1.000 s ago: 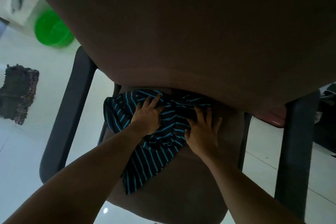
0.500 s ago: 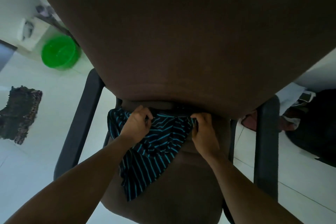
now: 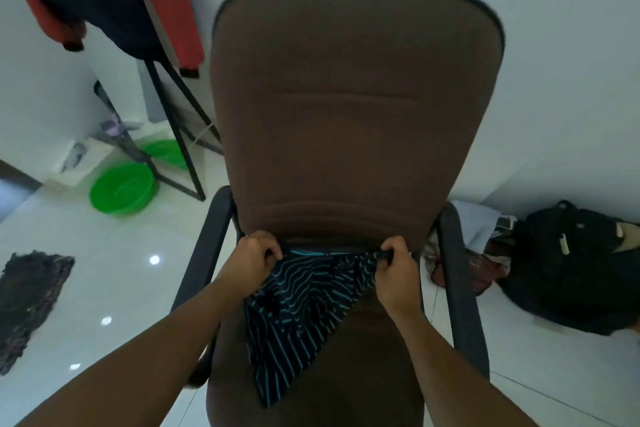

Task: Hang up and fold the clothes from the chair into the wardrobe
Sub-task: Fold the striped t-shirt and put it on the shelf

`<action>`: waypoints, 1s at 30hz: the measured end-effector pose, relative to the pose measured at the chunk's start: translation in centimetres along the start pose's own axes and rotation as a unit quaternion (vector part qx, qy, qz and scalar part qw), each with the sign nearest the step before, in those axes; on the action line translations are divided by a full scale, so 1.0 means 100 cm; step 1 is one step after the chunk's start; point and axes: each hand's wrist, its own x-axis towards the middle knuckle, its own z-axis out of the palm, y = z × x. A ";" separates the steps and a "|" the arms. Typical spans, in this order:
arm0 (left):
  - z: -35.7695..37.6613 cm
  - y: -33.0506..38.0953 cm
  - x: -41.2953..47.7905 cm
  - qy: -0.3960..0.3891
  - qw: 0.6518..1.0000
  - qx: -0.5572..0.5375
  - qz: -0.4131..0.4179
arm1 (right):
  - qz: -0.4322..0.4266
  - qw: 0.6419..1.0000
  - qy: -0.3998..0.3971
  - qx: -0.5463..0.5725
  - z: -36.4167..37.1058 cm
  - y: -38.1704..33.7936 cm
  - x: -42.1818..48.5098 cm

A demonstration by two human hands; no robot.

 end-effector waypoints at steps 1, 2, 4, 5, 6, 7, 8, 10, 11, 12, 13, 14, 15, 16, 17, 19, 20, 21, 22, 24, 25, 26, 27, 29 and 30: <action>-0.014 0.007 -0.007 0.012 1.000 -0.003 0.014 | -0.018 1.000 0.012 0.002 -0.006 -0.010 -0.011; -0.030 0.014 -0.014 0.027 0.999 -0.001 0.029 | -0.034 0.999 0.022 0.007 -0.012 -0.023 -0.024; -0.063 0.032 -0.027 0.061 0.997 0.005 0.054 | -0.082 0.996 0.034 0.006 -0.029 -0.049 -0.045; -0.080 0.042 -0.032 0.080 0.995 0.010 0.064 | -0.104 0.994 0.037 -0.008 -0.039 -0.064 -0.055; -0.099 0.053 -0.036 0.098 0.992 0.015 0.079 | -0.125 0.991 0.043 -0.034 -0.050 -0.076 -0.059; -0.117 0.065 -0.039 0.115 0.989 0.019 0.096 | -0.147 0.986 0.053 -0.054 -0.063 -0.089 -0.066; -0.134 0.077 -0.043 0.129 0.985 0.018 0.111 | -0.164 0.981 0.075 -0.068 -0.076 -0.101 -0.072; -0.167 0.102 -0.049 0.150 0.979 0.017 0.138 | -0.195 0.977 0.066 -0.063 -0.101 -0.129 -0.091; -0.183 0.114 -0.054 0.160 0.975 0.018 0.155 | -0.210 0.974 0.068 -0.055 -0.113 -0.146 -0.101; -0.198 0.126 -0.058 0.168 0.971 0.019 0.171 | -0.221 0.971 0.072 -0.059 -0.127 -0.160 -0.110; -0.212 0.139 -0.064 0.172 0.967 0.021 0.187 | -0.222 0.971 0.064 -0.056 -0.143 -0.177 -0.123; -0.226 0.151 -0.070 0.175 0.964 0.028 0.199 | -0.228 0.970 0.065 -0.061 -0.158 -0.192 -0.133; -0.239 0.162 -0.075 0.177 0.961 0.035 0.208 | -0.228 0.970 0.076 -0.043 -0.173 -0.207 -0.142; -0.251 0.174 -0.080 0.179 0.959 0.042 0.215 | -0.236 0.967 0.091 -0.018 -0.188 -0.220 -0.150; -0.264 0.185 -0.084 0.177 0.958 0.046 0.219 | -0.252 0.962 0.107 -0.009 -0.202 -0.232 -0.155; -0.288 0.209 -0.093 0.171 0.959 0.052 0.222 | -0.284 0.949 0.135 -0.035 -0.228 -0.256 -0.166; -0.300 0.220 -0.097 0.169 0.958 0.057 0.225 | -0.293 0.943 0.148 -0.049 -0.241 -0.267 -0.171; -0.312 0.231 -0.101 0.168 0.956 0.067 0.230 | -0.295 0.942 0.155 -0.050 -0.255 -0.277 -0.175; -0.324 0.242 -0.105 0.166 0.954 0.080 0.235 | -0.293 0.941 0.165 -0.047 -0.268 -0.287 -0.180; -0.348 0.262 -0.113 0.164 0.951 0.102 0.240 | -0.298 0.934 0.192 -0.044 -0.295 -0.304 -0.189; -0.359 0.271 -0.118 0.160 0.953 0.107 0.235 | -0.300 0.932 0.197 -0.054 -0.307 -0.311 -0.193; -0.369 0.280 -0.123 0.150 0.955 0.113 0.229 | -0.306 0.929 0.196 -0.069 -0.318 -0.317 -0.198; -0.377 0.288 -0.127 0.139 0.956 0.126 0.224 | -0.311 0.926 0.192 -0.090 -0.328 -0.323 -0.203; -0.389 0.303 -0.137 0.122 0.956 0.147 0.222 | -0.329 0.918 0.188 -0.119 -0.345 -0.331 -0.210; -0.392 0.310 -0.141 0.117 0.956 0.148 0.225 | -0.337 0.914 0.185 -0.130 -0.351 -0.333 -0.213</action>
